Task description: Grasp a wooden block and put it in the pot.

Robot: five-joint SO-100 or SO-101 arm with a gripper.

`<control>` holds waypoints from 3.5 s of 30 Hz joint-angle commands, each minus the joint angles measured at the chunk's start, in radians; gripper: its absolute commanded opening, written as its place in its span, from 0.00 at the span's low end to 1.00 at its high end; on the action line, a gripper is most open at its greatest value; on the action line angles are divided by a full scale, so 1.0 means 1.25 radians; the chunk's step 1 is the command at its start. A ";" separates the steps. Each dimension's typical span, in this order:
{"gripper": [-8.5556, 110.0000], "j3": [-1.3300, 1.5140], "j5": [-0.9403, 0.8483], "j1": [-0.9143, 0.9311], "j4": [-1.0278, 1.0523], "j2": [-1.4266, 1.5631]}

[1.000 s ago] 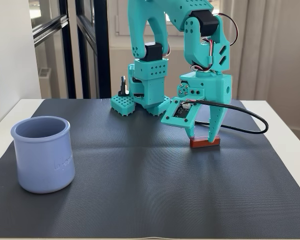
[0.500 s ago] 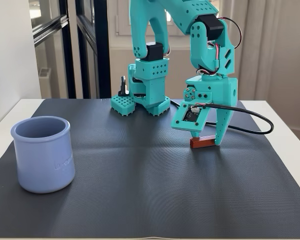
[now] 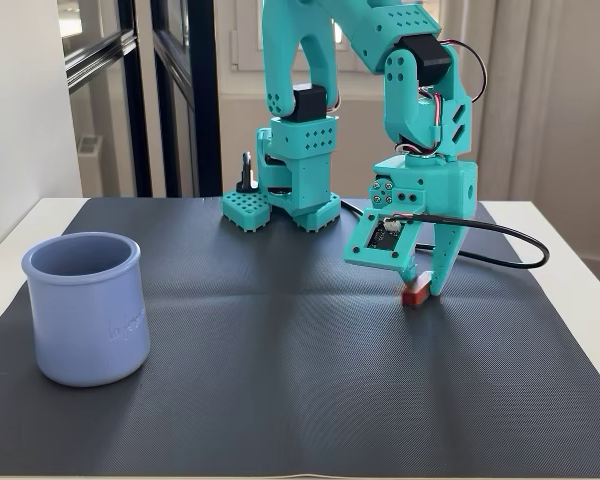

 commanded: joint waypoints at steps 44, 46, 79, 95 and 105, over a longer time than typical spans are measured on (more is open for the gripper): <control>0.07 -0.172 -1.411 0.812 0.090 0.420; 0.07 -0.157 -1.454 0.826 0.043 0.416; 0.08 -0.096 -1.551 0.927 -0.227 0.195; 0.07 -0.110 -1.598 0.893 -0.221 0.218; 0.07 -0.079 -1.631 0.879 -0.161 0.461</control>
